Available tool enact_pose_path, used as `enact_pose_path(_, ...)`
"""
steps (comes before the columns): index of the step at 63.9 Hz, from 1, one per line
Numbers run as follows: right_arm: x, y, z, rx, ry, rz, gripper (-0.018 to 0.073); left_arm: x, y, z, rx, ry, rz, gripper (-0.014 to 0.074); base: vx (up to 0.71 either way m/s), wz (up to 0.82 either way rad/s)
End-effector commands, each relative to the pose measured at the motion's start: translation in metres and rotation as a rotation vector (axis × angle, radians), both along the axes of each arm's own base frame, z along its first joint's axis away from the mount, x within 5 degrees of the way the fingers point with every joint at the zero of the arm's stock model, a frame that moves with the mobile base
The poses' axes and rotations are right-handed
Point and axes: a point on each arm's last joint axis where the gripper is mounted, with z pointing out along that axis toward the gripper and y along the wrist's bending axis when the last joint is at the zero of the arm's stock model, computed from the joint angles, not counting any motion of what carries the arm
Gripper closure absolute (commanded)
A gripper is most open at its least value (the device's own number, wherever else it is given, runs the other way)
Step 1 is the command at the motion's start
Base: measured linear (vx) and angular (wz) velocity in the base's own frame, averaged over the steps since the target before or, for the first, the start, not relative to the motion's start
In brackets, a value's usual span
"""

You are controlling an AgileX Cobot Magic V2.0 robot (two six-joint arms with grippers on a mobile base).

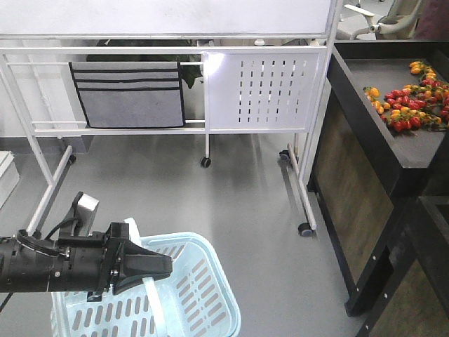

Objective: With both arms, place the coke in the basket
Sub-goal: 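Drive toward the produce bins carrying the basket in the left gripper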

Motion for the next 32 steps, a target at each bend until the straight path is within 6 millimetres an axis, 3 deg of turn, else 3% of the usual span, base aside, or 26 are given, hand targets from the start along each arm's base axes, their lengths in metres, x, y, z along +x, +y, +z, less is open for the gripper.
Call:
enact_pose_path(1, 0.0004, 0.0006, 0.0038, -0.011, -0.063, 0.006, 0.0569, 0.0017, -0.0044, 0.0211, -0.102, -0.057, -0.01, 0.0602, 0.18, 0.05)
enact_pose_path(32, 0.0004, 0.0006, 0.0038, -0.011, -0.063, 0.006, 0.0569, 0.0017, -0.0044, 0.0211, -0.102, -0.057, -0.01, 0.0602, 0.17, 0.02)
